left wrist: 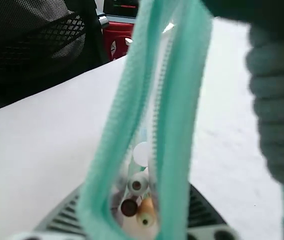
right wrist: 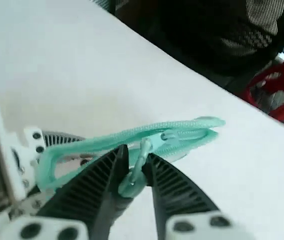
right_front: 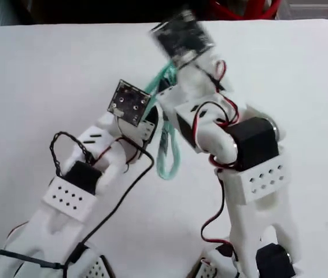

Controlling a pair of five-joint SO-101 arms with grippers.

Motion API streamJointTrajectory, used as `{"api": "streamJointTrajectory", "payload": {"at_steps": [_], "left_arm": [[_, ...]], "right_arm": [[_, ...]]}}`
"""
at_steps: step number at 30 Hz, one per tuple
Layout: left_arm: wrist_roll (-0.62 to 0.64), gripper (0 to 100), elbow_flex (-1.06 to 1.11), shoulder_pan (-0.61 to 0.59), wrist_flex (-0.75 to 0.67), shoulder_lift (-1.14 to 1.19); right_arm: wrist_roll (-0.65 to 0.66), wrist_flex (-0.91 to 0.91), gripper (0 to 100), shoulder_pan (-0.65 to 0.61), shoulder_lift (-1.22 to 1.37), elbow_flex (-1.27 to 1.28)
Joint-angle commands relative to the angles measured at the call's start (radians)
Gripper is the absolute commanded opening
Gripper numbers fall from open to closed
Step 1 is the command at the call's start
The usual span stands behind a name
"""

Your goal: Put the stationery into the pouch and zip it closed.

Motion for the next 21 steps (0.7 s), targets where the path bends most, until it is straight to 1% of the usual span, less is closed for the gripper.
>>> {"api": "streamJointTrajectory", "payload": {"at_steps": [1,4,6,14,21], "left_arm": [[0.012,4,-0.014,-0.012,-0.006,0.012],[0.012,4,-0.014,-0.012,-0.006,0.012],[0.012,4,-0.014,-0.012,-0.006,0.012],[0.012,4,-0.014,-0.012,-0.006,0.012],[0.012,4,-0.014,-0.012,-0.006,0.012]], "right_arm": [[-0.138,0.004,1.9,0.008,-0.005,-0.072],[-0.12,0.03,1.9,0.001,0.008,-0.068],[-0.077,0.059,1.9,-0.035,0.024,-0.075],[0.19,0.208,1.9,-0.237,0.065,-0.075],[0.295,0.251,1.9,-0.392,0.024,-0.077]]}}
